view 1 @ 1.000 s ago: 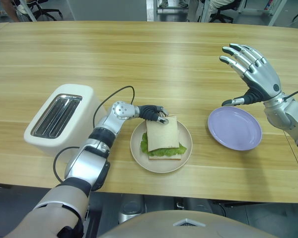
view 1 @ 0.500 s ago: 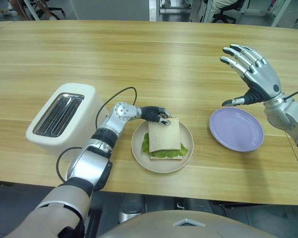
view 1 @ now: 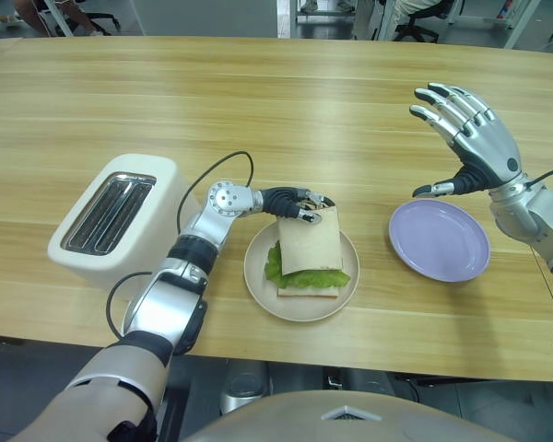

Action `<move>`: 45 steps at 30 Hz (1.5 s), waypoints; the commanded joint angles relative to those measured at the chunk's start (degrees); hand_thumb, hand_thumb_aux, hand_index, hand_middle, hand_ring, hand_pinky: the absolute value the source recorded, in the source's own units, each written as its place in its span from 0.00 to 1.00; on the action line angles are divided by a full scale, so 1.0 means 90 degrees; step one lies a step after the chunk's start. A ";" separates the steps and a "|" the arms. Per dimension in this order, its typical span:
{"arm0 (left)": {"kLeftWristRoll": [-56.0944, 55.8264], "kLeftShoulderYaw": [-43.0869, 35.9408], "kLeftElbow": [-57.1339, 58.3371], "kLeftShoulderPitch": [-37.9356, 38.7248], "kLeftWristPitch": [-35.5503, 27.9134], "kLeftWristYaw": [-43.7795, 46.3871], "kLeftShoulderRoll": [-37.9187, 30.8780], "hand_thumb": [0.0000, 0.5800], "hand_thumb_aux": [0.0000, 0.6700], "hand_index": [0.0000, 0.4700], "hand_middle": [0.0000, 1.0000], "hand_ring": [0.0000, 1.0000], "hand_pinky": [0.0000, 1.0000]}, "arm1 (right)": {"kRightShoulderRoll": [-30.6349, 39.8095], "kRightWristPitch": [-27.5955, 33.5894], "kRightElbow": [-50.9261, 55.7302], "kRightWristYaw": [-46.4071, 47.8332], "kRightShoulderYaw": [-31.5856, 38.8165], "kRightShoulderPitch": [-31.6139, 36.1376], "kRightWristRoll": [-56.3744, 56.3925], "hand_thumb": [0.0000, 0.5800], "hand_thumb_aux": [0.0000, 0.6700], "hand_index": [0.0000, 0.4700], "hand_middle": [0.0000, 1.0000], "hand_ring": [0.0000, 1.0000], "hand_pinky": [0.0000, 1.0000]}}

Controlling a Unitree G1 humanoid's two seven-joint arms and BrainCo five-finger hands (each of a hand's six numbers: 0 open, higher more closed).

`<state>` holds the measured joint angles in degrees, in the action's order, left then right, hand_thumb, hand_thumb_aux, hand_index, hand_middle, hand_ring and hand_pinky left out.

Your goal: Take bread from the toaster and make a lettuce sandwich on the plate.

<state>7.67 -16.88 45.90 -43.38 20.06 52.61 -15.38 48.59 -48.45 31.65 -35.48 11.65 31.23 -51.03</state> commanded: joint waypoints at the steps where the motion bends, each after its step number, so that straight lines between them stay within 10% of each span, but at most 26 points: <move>1: -0.0129 0.0071 -0.0486 0.0142 -0.0274 0.0106 -0.0101 1.00 1.00 0.98 0.09 0.09 0.09 | 0.0046 -0.0026 0.0058 -0.0040 0.0095 0.0040 -0.0096 0.00 0.00 0.00 0.00 0.00 0.00; 38: 0.0788 -0.0567 -0.0488 0.0465 -0.0147 -0.0593 -0.0302 0.99 0.92 0.90 0.00 0.00 0.00 | -0.0001 -0.0043 0.0115 0.0029 0.0121 0.0032 -0.0040 0.00 0.00 0.00 0.00 0.00 0.00; 40: 0.0895 -0.0635 -0.0416 0.0438 0.0014 -0.0671 -0.0303 0.83 0.59 0.58 0.00 0.00 0.00 | 0.0018 -0.0034 0.0098 0.0031 0.0098 -0.0007 -0.0022 0.00 0.00 0.00 0.00 0.00 0.00; 41: 0.0963 -0.0667 -0.0382 0.0421 0.0083 -0.0735 -0.0302 0.83 0.59 0.58 0.00 0.00 0.00 | 0.0029 -0.0027 0.0087 0.0031 0.0086 -0.0028 -0.0015 0.00 0.00 0.00 0.00 0.00 0.00; 43: 0.1060 -0.0705 -0.0322 0.0391 0.0171 -0.0842 -0.0297 0.00 0.00 0.00 0.00 0.00 0.00 | 0.0041 -0.0021 0.0077 0.0027 0.0072 -0.0050 -0.0005 0.00 0.00 0.00 0.00 0.00 0.00; 45: 0.1113 -0.0706 -0.0272 0.0373 0.0237 -0.0923 -0.0293 0.00 0.00 0.00 0.00 0.00 0.00 | 0.0037 -0.0024 0.0093 0.0023 0.0081 -0.0036 -0.0006 0.00 0.00 0.00 0.00 0.00 0.00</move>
<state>16.47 -22.25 42.52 -39.52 21.52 45.04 -17.84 48.58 -48.51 32.78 -35.90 11.87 31.23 -51.21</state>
